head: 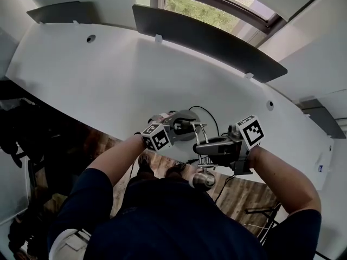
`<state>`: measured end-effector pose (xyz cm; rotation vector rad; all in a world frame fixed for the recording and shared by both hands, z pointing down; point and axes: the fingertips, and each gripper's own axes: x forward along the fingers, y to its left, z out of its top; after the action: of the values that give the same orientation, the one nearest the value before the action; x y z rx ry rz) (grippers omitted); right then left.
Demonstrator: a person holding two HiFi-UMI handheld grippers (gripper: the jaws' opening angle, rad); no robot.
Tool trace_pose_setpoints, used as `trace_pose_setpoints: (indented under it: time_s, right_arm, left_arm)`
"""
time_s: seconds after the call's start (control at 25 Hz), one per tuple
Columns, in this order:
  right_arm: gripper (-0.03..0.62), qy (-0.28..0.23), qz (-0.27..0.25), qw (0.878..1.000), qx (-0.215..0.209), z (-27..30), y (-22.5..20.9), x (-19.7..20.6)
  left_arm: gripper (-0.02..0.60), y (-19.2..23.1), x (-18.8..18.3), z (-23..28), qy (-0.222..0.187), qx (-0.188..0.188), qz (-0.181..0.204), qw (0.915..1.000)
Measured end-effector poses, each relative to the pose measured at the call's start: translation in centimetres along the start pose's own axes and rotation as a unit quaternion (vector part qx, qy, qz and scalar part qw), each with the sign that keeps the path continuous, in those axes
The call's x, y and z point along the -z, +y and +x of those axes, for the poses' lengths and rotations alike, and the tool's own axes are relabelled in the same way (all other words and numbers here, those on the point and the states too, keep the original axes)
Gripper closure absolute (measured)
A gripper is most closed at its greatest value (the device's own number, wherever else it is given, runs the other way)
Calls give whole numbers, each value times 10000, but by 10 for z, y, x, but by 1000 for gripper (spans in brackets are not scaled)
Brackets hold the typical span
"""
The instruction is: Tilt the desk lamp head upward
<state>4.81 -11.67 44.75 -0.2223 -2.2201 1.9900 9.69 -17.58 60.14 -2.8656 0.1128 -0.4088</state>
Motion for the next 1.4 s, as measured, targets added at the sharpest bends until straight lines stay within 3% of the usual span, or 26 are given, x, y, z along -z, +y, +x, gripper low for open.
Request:
trace_pose_setpoints:
  time_s: [0.32, 0.8, 0.92, 1.0, 1.12, 1.24, 1.4]
  right_arm:
    - [497, -59, 4, 10000, -47, 0, 0, -1]
    - [487, -102, 51, 9999, 24, -5, -1, -1]
    - [367, 89, 15, 9999, -48, -8, 4, 6]
    - [349, 50, -54, 10000, -31, -9, 4, 8]
    - [336, -247, -241, 9994, 43, -16, 3, 6]
    - [336, -766, -396, 9963, 2, -29, 3, 3]
    - [336, -1838, -729, 9802, -130, -53, 7, -3]
  left_arm:
    - [425, -2, 3, 1, 71, 15, 81, 9999]
    - [402, -4, -1, 4, 624, 121, 700, 9955]
    - [399, 0, -9, 3, 648, 27, 793, 9947]
    - [391, 3, -14, -3, 650, -41, 817, 9945]
    - [391, 5, -22, -16, 632, -201, 732, 9951]
    - [391, 6, -29, -29, 645, -433, 400, 9962]
    - [391, 4, -43, -45, 581, -735, -118, 9955]
